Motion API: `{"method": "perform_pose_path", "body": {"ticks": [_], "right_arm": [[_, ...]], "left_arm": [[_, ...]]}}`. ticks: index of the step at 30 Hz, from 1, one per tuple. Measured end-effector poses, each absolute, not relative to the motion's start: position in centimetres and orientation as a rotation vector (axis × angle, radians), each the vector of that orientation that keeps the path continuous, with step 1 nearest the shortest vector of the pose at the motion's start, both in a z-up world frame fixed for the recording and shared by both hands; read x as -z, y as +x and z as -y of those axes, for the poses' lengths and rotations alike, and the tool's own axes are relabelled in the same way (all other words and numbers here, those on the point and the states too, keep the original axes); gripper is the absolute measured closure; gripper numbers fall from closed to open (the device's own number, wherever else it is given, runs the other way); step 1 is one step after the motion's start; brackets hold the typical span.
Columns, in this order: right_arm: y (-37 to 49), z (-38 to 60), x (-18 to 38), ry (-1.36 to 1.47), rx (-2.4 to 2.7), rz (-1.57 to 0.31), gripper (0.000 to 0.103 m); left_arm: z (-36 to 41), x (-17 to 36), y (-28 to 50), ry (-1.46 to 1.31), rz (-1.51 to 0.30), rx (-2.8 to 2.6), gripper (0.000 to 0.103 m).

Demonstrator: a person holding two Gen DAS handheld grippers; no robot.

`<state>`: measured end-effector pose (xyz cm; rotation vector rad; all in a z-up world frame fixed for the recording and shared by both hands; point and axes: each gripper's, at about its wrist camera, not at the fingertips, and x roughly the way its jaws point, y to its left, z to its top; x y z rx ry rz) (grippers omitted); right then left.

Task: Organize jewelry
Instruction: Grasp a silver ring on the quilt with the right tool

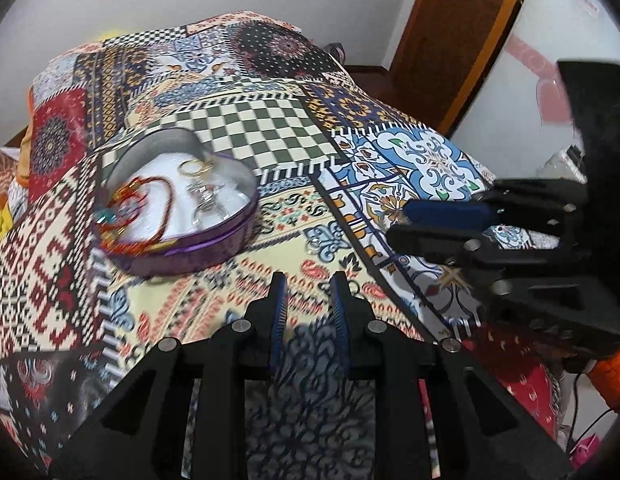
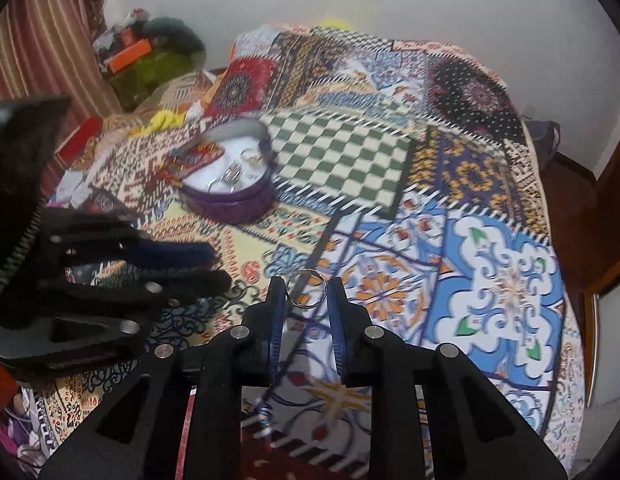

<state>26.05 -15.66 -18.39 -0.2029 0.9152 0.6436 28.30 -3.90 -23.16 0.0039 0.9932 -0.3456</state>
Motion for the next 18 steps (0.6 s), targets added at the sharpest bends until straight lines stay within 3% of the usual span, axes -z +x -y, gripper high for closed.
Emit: {"method": "perform_pose_path", "body": {"ticks": [12,14,18], "right_arm": [[26.5,17.6,17.8,-0.152,-0.662,-0.870,0.084],[26.5,17.8,17.9,-0.145,-0.664,-0.871,0.084],[26.5,18.1,17.9,-0.139,-0.661,-0.870,0.084]], "left_arm": [[4.9,24.3,30.4,0.012,-0.994,0.336,0.082],[4.9,24.4,30.6,0.014,-0.994,0.329,0.090],[4.8,24.5,30.8,0.008,-0.994,0.336,0.096]]}}
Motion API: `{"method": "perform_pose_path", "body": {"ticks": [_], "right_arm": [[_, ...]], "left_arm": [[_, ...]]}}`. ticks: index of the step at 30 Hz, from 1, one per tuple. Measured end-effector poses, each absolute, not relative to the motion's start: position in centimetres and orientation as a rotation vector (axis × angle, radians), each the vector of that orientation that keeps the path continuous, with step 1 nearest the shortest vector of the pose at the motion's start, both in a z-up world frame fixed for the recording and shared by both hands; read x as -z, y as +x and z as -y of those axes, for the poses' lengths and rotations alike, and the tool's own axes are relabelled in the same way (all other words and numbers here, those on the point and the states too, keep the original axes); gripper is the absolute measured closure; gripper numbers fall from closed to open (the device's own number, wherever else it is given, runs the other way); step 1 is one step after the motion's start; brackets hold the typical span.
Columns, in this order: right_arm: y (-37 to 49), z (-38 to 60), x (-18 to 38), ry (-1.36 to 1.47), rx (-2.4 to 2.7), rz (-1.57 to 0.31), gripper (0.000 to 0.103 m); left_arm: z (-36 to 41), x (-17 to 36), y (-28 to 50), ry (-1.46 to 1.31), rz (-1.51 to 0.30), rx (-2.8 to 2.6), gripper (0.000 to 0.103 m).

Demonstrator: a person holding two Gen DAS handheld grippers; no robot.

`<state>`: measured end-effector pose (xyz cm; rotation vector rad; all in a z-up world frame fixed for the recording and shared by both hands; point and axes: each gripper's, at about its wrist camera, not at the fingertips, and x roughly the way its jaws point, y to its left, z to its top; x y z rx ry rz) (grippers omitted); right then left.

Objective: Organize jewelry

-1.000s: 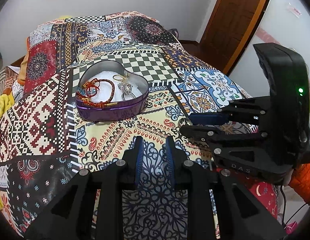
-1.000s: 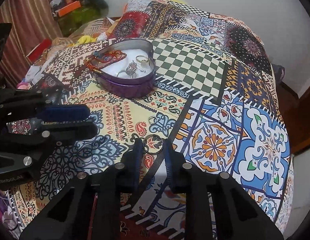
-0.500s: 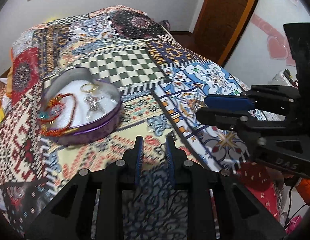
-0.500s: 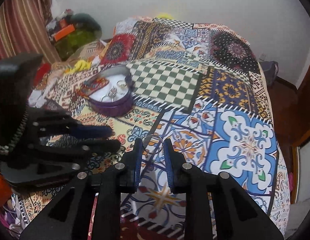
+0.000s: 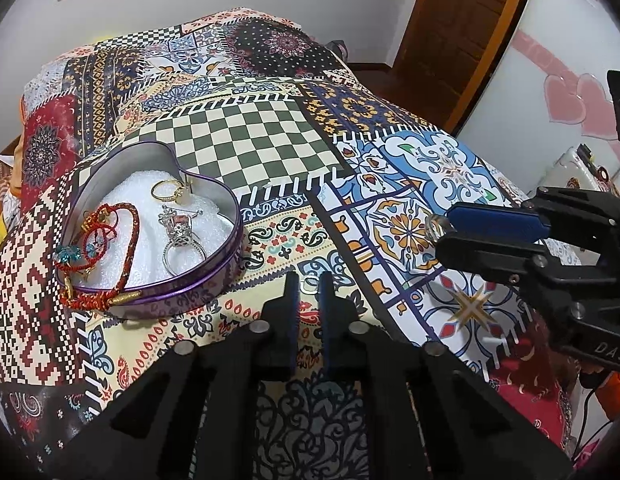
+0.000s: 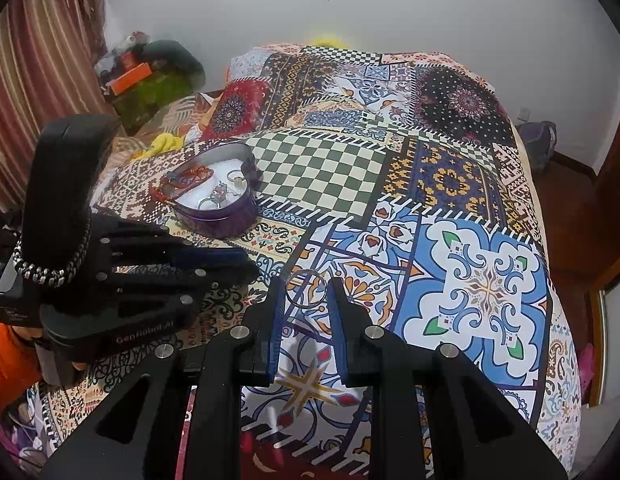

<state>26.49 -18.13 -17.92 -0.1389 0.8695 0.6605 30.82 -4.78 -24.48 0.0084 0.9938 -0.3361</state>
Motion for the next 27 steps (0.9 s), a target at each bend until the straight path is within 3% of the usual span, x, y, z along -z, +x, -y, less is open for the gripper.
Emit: {"method": "perform_pose_path", "body": {"ticks": [9,27], "right_arm": [[26.0,18.3,17.5,-0.135,-0.649,-0.865,0.084],[25.1,15.9,12.6,-0.121,-0.662,-0.749,0.084]], "left_arm": [[5.3,23.6,29.2,0.037,-0.953,0.329,0.096],[1.3,16.9,25.2,0.007,-0.777,0.298,0.096]]}}
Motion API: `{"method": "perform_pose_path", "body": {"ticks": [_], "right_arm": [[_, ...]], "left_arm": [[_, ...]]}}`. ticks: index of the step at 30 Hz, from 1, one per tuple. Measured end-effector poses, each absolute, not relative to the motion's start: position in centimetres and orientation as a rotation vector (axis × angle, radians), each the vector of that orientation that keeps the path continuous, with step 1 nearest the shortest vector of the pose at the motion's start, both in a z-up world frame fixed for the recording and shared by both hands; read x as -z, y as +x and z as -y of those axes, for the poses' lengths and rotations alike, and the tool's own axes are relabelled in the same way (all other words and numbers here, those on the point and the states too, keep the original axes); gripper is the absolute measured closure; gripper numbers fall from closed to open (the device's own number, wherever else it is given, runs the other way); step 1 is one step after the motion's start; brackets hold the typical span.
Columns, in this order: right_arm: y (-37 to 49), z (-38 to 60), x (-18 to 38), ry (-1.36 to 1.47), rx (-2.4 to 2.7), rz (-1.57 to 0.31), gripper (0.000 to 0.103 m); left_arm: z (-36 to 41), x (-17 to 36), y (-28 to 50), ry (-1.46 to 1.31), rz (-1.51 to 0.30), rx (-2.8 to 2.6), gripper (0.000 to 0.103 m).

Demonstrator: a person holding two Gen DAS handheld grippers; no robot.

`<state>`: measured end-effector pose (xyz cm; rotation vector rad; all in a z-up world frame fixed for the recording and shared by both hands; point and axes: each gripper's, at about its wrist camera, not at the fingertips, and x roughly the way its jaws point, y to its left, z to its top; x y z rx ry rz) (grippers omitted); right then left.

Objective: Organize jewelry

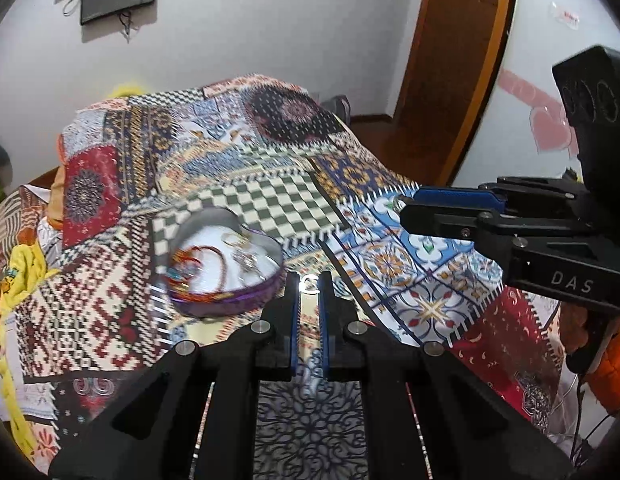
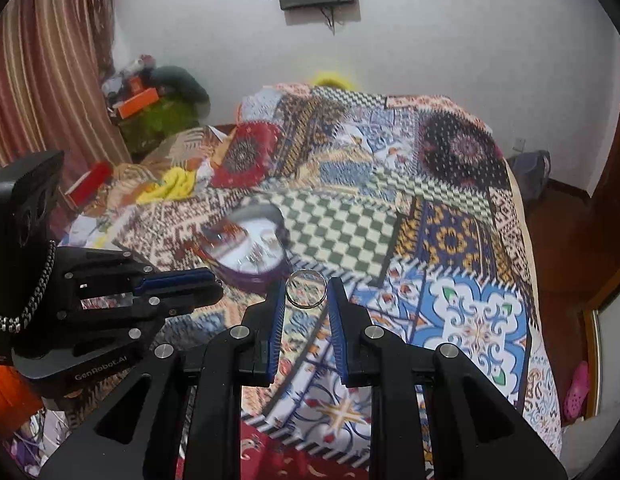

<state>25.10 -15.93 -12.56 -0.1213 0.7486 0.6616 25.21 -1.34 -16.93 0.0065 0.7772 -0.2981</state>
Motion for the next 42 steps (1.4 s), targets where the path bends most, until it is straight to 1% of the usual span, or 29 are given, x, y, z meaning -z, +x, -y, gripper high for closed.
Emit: {"method": "perform_pose_path", "body": {"ticks": [7,19,26,34,42], "right_arm": [[25.1,13.9,11.5,-0.125,-0.694,-0.716,0.084],[26.2,10.4,11.8,-0.145,-0.746,-0.711,0.084],[27.6,8.9,13.2,-0.133,-0.769,-0.760,0.084],[29.5,7.6,15.7,-0.149,-0.807,-0.859,0.084],[30.3,6.9,16.8,-0.172,-0.812,-0.885,0.084]], "left_arm": [[-1.4,15.2,24.8,-0.019,-0.713,0.260,0.096],[-3.9,15.3,26.0,-0.051,-0.688,0.235,0.096],[-4.4,16.8,27.5,-0.050,-0.719,0.224,0.096],[-5.0,18.6,29.1,-0.078,-0.777,0.233,0.096],[-5.6,20.1,30.3,-0.106,-0.823,0.241,0.096]]}}
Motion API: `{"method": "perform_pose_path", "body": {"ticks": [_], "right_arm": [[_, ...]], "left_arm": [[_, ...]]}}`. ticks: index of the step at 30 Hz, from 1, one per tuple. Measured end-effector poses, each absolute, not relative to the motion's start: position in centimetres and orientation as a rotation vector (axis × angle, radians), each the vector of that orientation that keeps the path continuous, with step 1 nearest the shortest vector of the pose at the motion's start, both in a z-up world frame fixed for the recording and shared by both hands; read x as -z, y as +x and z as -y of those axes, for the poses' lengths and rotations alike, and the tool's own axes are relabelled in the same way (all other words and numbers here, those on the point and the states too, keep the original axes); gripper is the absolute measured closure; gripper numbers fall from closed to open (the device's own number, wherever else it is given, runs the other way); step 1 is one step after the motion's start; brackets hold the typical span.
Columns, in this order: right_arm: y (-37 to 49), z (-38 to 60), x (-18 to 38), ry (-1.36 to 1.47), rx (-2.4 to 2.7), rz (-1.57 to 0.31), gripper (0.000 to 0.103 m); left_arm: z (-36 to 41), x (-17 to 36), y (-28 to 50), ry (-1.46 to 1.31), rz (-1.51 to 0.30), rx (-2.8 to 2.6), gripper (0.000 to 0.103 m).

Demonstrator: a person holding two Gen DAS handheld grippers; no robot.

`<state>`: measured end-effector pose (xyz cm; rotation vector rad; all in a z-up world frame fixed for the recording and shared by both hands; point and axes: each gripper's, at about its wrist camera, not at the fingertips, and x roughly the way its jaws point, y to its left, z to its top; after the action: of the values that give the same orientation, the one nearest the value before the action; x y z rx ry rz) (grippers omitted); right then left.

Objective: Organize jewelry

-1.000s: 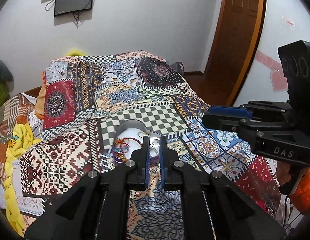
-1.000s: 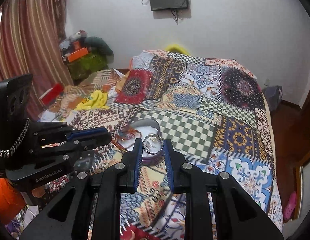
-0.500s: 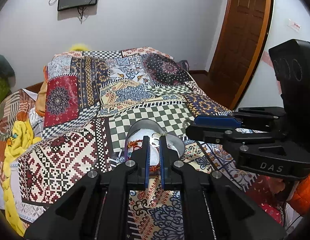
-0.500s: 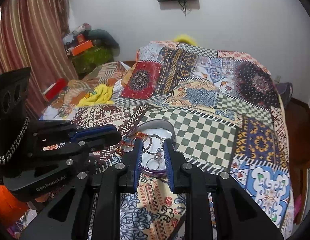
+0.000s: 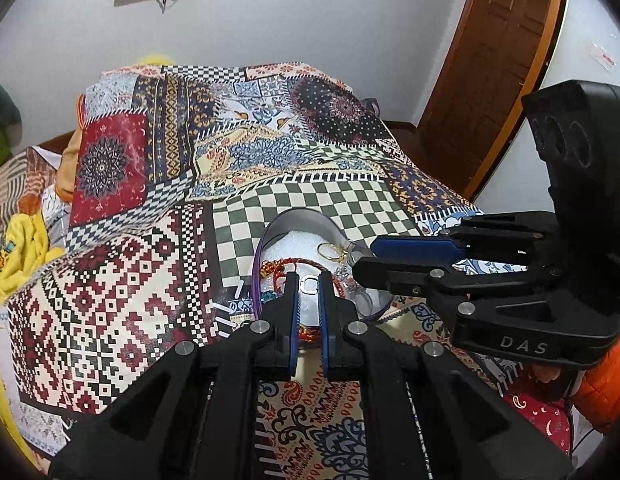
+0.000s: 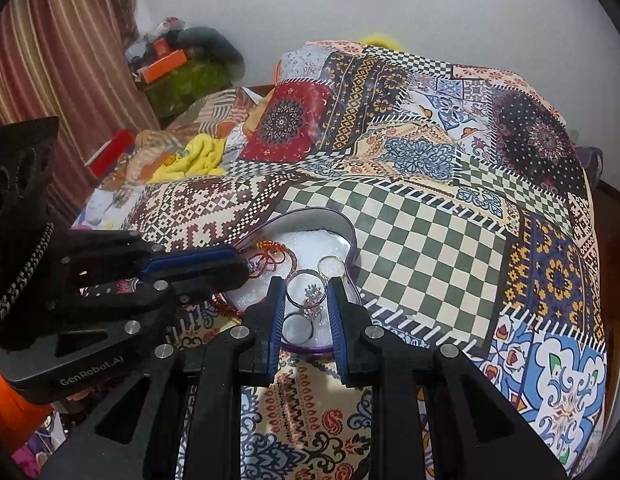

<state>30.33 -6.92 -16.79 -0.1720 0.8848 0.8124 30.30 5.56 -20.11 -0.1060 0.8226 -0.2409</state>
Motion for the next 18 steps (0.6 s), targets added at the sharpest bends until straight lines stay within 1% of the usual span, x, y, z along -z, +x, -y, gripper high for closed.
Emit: {"method": "perform_pose_path", "body": {"ticks": [13,15,17,18], "right_arm": [[30.1,5.9,17.0,-0.221,-0.819,-0.862,0.084],[30.0,5.8,16.9,-0.238,-0.811,-0.859,0.083],[29.9,5.7,16.7,-0.256,-0.799,-0.852,0.083],[29.8,5.7,16.5,-0.264,-0.790,-0.848,0.082]], "left_arm": [[-6.5,19.7,30.1,-0.120,-0.818,0.226,0.096],[-6.6,19.6,30.0,-0.126,-0.821,0.219,0.094],[-6.6,19.3,29.8,-0.133,-0.821,0.216,0.086],[-6.7,19.1,29.6,-0.137,-0.817,0.213,0.085]]}}
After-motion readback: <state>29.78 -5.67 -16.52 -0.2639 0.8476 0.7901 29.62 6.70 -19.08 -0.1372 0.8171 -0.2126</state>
